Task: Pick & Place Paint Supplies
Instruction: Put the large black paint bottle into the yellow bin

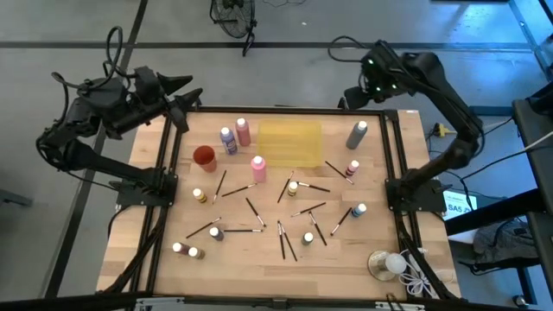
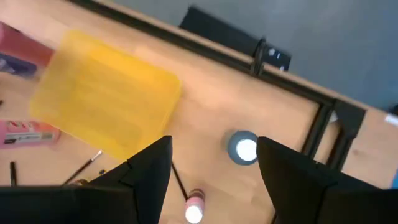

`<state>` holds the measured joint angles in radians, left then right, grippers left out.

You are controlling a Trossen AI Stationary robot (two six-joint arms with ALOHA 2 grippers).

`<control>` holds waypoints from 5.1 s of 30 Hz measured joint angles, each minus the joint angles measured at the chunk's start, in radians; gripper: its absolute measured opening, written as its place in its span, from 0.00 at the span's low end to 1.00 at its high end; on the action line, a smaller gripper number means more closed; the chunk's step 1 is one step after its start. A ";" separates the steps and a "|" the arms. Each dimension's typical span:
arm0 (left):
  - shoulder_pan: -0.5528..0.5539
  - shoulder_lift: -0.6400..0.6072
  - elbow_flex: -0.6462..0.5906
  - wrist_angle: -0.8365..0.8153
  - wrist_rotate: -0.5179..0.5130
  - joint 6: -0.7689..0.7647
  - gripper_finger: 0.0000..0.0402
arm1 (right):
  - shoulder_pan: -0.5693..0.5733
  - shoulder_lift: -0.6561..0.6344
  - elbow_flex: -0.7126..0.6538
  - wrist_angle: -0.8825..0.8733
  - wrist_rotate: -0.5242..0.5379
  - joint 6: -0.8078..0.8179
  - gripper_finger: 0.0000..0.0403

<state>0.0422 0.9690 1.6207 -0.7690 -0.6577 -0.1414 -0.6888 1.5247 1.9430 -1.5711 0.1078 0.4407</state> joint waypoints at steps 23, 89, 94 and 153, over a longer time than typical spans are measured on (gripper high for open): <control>0.000 0.023 0.000 -0.115 0.072 -0.083 0.53 | -0.194 0.007 -0.375 0.035 -0.094 -0.090 0.59; 0.000 0.086 0.000 -0.108 0.022 -0.028 0.53 | -0.186 0.008 -0.586 0.252 -0.111 -0.101 0.50; 0.000 0.086 0.000 -0.108 0.022 -0.029 0.53 | -0.186 0.008 -0.586 0.247 -0.111 -0.101 0.50; 0.000 0.098 0.000 -0.111 -0.004 0.033 0.53 | -0.089 0.014 -0.403 0.111 -0.080 -0.120 0.30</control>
<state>0.0423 1.0672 1.6207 -0.8795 -0.6613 -0.1086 -0.7774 1.5391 1.5401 -1.4597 0.0283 0.3209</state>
